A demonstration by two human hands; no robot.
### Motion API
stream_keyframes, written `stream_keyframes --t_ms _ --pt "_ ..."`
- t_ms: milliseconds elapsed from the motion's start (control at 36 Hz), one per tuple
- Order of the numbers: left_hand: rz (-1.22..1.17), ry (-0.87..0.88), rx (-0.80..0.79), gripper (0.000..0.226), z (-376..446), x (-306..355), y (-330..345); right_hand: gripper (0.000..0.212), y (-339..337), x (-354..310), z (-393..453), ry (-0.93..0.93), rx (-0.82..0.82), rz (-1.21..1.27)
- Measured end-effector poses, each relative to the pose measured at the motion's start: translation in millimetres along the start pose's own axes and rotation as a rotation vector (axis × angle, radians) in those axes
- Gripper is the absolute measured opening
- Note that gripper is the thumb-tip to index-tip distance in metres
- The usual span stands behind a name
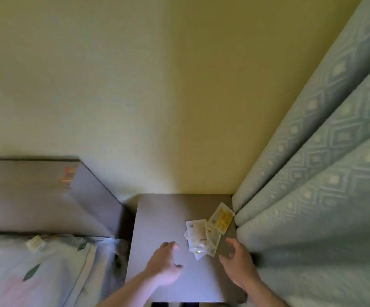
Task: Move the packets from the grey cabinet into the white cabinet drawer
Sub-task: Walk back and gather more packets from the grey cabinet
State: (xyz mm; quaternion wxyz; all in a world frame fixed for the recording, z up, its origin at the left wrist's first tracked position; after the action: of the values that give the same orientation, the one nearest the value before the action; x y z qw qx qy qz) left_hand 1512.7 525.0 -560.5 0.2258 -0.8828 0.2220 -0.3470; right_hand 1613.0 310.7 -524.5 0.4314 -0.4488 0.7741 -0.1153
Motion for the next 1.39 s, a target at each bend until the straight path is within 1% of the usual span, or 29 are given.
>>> stream_keyframes --t_ms 111,167,222,250,306,333,389,444,472,500,556,583,667,722,778,833,889,917,1000,1083,1111,1222,1250,1278,1333,1361,1389 --pt "-0.011 -0.075 -0.026 0.054 69 6 15 0.052 3 14 59 0.049 0.028 0.002" --pt "-0.044 -0.109 -0.008 0.06 102 6 22 0.053 6 23 88 0.084 0.05 0.03" --pt "-0.086 -0.137 0.024 0.071 129 3 31 0.053 11 35 115 0.128 0.076 0.066" --pt "-0.097 -0.144 0.043 0.075 141 1 34 0.056 14 43 129 0.151 0.094 0.078" --pt "-0.086 -0.151 0.083 0.076 159 -4 43 0.059 22 54 154 0.196 0.104 0.088" --pt "-0.082 -0.157 0.104 0.077 165 -8 48 0.052 26 60 167 0.212 0.112 0.095" --pt "-0.099 -0.171 0.145 0.082 175 -18 56 0.024 33 68 189 0.24 0.135 0.118" --pt "-0.117 -0.184 0.178 0.09 182 -28 64 0.022 39 70 206 0.261 0.164 0.136" --pt "-0.121 -0.181 0.193 0.091 185 -34 69 0.02 43 72 212 0.278 0.184 0.145" --pt "-0.122 -0.158 0.219 0.087 185 -33 69 0.023 44 73 215 0.305 0.205 0.159" --pt "-0.145 -0.126 0.253 0.073 186 -36 71 0.046 50 79 221 0.363 0.244 0.185" --pt "-0.169 -0.126 0.26 0.068 188 -39 73 0.053 53 82 225 0.382 0.271 0.201" --pt "-0.28 -0.17 0.224 0.057 192 -49 80 0.061 59 91 230 0.444 0.34 0.257" --pt "-0.329 -0.214 0.179 0.049 194 -55 84 0.059 61 94 232 0.473 0.349 0.232" --pt "-0.349 -0.23 0.13 0.041 195 -59 85 0.053 63 98 234 0.497 0.335 0.182" --pt "-0.365 -0.257 0.088 0.03 194 -65 85 0.042 64 99 233 0.511 0.305 0.166" --pt "-0.409 -0.278 0.062 0.027 191 -76 85 0.028 63 100 233 0.499 0.26 0.154" --pt "-0.447 -0.278 0.054 0.024 189 -81 85 0.024 62 100 232 0.491 0.243 0.148" --pt "-0.541 -0.268 0.074 0.018 179 -99 77 0.019 59 99 225 0.446 0.247 0.205" --pt "-0.592 -0.307 0.132 0.012 161 -120 61 0.014 62 102 209 0.417 0.256 0.289" --pt "-0.612 -0.312 0.147 0.011 155 -127 56 0.014 66 105 201 0.415 0.246 0.307" --pt "-0.598 -0.367 0.193 0.04 129 -158 38 0.019 87 120 164 0.471 0.185 0.312" --pt "-0.603 -0.362 0.193 0.041 124 -163 36 0.022 93 123 157 0.49 0.159 0.289" --pt "-0.615 -0.353 0.191 0.038 119 -164 33 0.025 99 125 151 0.506 0.127 0.242" --pt "-0.655 -0.348 0.195 0.022 109 -166 29 0.032 109 122 142 0.523 0.083 0.133" --pt "-0.678 -0.341 0.205 0.015 104 -166 26 0.037 112 118 139 0.534 0.083 0.1" --pt "-0.703 -0.316 0.217 0.014 100 -166 23 0.041 115 115 137 0.546 0.091 0.088"
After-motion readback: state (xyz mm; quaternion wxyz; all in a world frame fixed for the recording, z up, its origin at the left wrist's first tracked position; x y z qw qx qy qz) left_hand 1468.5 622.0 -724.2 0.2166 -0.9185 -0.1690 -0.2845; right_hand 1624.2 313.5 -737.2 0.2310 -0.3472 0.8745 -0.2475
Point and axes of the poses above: each hand's wrist, its own z-axis towards the middle knuckle, its own y-axis out of the palm, x = y × z, the point moved 9 cm from there along z, towards the middle knuckle, and after that the axes turned 5 degrees about -z, right-handed, at the moved point
